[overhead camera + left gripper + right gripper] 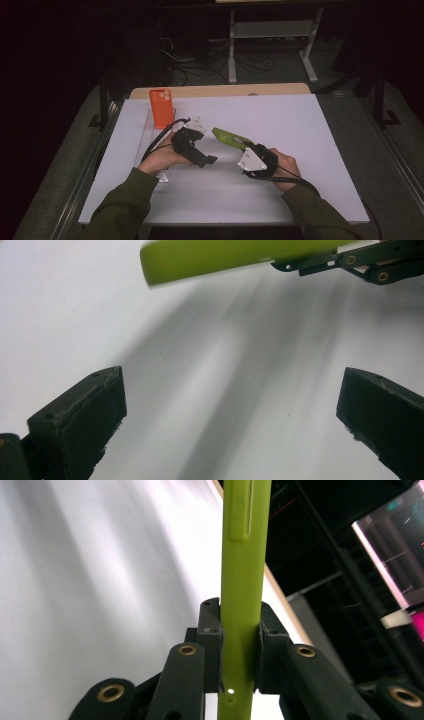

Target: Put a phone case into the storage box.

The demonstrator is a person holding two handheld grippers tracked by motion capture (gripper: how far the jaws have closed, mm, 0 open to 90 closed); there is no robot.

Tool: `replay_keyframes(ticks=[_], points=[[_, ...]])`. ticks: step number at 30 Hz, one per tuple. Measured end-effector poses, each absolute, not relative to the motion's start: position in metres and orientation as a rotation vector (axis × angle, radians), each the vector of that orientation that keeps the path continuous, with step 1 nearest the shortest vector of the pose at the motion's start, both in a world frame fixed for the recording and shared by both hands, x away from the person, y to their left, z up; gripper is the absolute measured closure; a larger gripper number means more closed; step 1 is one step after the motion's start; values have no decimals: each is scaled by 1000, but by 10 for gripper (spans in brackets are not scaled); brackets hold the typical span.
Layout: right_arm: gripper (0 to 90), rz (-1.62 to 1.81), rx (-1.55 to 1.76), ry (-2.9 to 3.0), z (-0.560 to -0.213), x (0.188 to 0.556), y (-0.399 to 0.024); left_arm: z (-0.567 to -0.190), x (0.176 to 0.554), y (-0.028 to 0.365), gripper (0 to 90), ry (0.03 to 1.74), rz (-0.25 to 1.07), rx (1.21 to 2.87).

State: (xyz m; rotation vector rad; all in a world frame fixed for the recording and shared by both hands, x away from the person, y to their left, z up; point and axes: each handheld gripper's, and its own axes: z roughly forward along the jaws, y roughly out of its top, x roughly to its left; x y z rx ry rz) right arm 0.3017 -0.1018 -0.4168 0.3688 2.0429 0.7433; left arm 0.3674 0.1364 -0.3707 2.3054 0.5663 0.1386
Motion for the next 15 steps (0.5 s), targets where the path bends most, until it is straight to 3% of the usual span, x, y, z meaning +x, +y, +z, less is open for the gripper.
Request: replay_keyframes(ticks=[15], points=[[764,983,712,2162,-408,315,-115,-368,369,138,0,583,146,2299]])
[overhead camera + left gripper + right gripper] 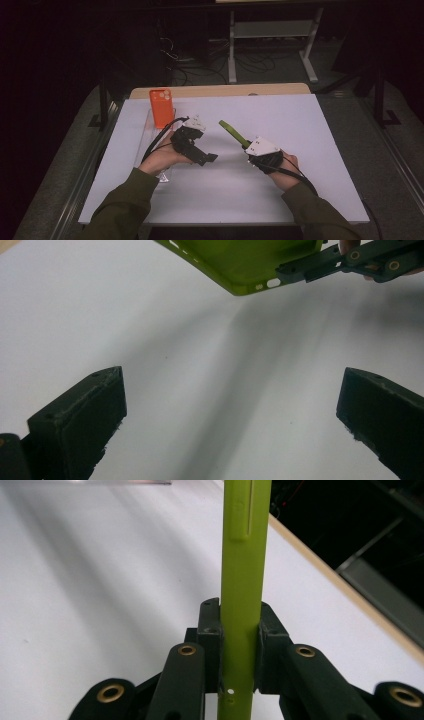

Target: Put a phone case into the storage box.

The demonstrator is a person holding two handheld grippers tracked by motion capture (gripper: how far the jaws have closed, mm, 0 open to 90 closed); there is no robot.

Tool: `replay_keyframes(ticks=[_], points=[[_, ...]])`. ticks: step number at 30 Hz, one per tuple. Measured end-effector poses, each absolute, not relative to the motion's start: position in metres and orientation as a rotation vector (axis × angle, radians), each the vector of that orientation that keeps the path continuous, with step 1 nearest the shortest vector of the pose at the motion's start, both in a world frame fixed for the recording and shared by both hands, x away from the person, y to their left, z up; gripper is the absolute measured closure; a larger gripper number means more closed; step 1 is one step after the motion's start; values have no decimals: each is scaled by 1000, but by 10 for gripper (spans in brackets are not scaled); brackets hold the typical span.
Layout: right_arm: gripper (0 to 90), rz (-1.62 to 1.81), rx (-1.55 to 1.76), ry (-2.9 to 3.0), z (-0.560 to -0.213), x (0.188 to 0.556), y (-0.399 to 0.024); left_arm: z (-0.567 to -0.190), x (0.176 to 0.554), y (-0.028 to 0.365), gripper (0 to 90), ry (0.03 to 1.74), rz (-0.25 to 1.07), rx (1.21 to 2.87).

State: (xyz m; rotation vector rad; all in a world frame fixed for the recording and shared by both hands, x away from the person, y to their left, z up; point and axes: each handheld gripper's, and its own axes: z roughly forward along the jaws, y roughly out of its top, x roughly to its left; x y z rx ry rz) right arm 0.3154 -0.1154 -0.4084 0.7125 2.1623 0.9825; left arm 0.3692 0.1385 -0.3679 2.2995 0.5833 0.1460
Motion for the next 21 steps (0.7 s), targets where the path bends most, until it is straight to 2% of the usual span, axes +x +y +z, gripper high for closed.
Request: replay_keyframes(ticks=[21], points=[[765,1328,1142,2218,-401,333,-141,-366,371,140,0,633,188,2218]])
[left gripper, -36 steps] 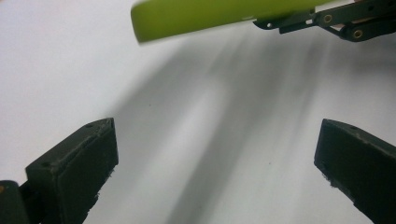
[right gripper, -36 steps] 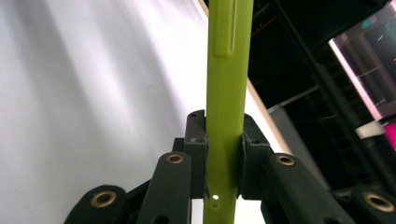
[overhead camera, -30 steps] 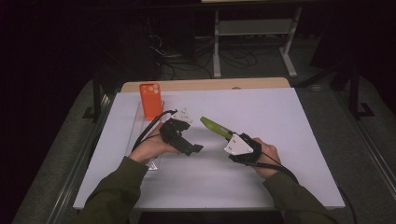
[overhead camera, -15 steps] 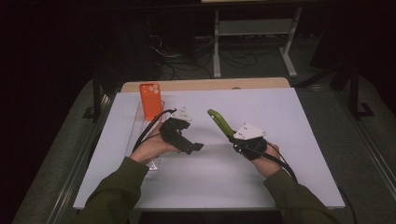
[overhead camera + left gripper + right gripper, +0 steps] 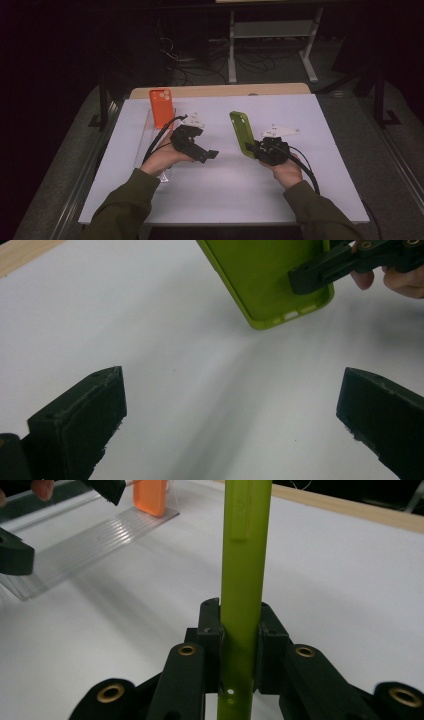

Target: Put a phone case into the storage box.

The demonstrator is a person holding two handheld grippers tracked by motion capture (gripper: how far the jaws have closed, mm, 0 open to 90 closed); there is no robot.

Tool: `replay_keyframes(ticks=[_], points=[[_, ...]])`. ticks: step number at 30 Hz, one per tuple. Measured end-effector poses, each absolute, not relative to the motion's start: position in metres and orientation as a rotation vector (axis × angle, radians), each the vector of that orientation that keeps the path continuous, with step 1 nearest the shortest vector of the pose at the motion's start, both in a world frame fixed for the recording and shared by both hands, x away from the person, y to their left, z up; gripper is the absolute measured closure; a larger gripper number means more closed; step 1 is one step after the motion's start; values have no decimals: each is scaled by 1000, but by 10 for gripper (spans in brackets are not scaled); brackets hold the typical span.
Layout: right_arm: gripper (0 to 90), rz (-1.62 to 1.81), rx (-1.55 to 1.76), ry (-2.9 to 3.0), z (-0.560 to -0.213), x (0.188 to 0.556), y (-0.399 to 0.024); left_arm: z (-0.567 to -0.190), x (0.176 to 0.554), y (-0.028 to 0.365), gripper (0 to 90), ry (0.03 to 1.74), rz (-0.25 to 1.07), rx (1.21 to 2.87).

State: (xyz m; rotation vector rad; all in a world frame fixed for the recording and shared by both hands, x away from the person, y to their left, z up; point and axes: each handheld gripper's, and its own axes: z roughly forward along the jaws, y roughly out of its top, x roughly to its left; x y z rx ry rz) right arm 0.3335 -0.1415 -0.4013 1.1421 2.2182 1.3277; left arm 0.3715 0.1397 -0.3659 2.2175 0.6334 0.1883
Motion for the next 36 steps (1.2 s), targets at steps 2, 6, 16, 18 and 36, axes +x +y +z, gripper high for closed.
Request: replay_keyframes(ticks=[2,6,16,18,36], points=[[765,1358,1175,2215,-400,333,-142,-366,372,140,0,645,194,2204],[765,1367,1191,2212,-400,332,-141,-365,373,137,0,682,184,2156],[765,1351,1169,2205,-398,330,-136,-361,380,128,0,720,165,2038],[765,1345,1165,2204,-398,329,-134,-360,382,126,0,722,158,2023],[765,1322,1113,2228,-398,324,-120,-359,389,107,0,707,124,1926]])
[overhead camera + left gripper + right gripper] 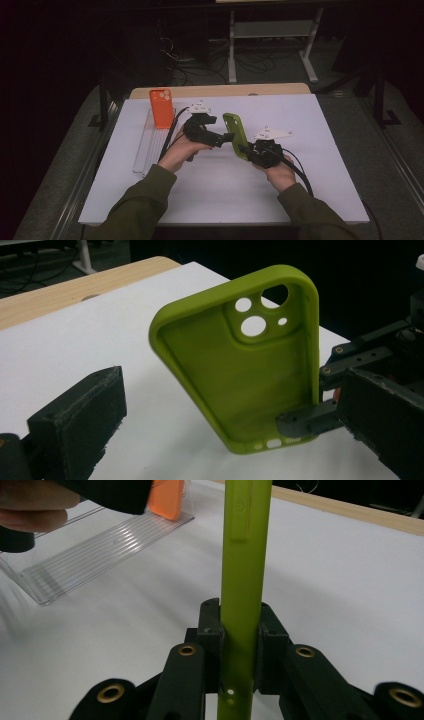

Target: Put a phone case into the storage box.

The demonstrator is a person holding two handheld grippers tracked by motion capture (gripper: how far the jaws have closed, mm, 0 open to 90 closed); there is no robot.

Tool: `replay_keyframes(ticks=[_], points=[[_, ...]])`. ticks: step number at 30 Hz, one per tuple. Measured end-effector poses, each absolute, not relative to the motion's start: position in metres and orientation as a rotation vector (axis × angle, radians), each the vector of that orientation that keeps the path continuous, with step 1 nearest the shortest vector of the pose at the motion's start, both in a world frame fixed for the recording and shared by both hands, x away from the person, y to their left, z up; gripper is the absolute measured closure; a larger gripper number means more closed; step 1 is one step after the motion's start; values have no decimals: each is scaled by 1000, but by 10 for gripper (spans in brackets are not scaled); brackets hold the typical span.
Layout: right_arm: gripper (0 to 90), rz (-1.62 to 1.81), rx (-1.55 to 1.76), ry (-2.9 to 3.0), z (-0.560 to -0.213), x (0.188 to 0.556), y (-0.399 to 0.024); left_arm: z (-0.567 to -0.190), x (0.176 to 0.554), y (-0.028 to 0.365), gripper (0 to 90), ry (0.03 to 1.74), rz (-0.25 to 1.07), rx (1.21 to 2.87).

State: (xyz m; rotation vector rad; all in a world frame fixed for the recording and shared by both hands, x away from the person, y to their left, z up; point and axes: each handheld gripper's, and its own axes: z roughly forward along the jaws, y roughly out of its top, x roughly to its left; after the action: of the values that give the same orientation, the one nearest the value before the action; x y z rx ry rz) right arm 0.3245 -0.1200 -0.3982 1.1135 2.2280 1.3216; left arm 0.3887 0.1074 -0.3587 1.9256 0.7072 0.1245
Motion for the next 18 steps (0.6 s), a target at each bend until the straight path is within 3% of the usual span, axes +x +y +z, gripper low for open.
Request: replay_keyframes(ticks=[18], points=[[765,1352,1076,2235,-399,320,-105,-368,388,98,0,705,113,1895]])
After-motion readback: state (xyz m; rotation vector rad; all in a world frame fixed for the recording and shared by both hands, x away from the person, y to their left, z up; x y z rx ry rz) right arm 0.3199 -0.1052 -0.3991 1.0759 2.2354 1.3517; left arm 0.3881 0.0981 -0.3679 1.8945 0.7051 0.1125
